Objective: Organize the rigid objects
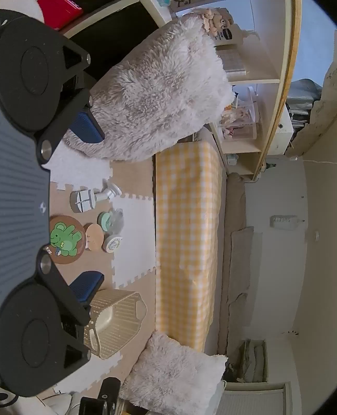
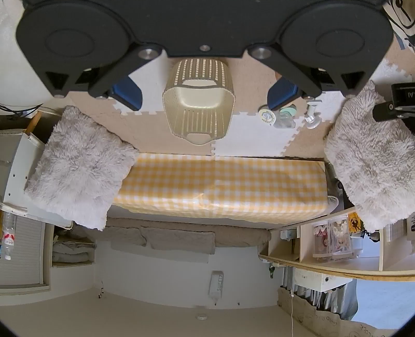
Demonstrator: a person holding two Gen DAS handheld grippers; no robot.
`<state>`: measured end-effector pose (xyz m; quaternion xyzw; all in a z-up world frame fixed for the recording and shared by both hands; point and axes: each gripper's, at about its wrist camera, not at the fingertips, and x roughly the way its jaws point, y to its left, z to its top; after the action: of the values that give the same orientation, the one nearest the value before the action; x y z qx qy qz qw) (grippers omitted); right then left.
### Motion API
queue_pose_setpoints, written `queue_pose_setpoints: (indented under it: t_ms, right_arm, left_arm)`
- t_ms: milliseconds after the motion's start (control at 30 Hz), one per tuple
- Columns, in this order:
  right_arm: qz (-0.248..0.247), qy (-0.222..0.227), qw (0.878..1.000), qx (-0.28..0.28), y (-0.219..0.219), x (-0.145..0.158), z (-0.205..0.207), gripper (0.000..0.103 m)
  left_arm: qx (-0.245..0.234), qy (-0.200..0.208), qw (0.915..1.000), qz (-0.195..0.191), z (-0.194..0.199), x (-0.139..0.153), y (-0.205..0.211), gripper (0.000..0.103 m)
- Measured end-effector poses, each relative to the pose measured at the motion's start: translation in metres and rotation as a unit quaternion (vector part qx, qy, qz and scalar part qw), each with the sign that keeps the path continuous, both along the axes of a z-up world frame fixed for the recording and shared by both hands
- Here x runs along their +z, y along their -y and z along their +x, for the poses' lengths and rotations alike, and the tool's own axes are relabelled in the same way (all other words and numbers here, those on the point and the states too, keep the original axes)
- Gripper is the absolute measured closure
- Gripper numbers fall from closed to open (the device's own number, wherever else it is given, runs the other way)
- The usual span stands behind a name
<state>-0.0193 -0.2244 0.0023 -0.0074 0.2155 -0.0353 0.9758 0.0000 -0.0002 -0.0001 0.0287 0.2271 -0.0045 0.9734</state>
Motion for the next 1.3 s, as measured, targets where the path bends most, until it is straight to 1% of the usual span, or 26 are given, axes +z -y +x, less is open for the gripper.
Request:
queue_pose_setpoints:
  t_ms: [1300]
  right_arm:
    - [-0.001, -0.005, 1.0, 0.0, -0.0005, 0.0004, -0.0003, 0.0]
  left_arm:
    - [0.003, -0.004, 1.0, 0.0, -0.0005, -0.0009, 0.0004, 0.0]
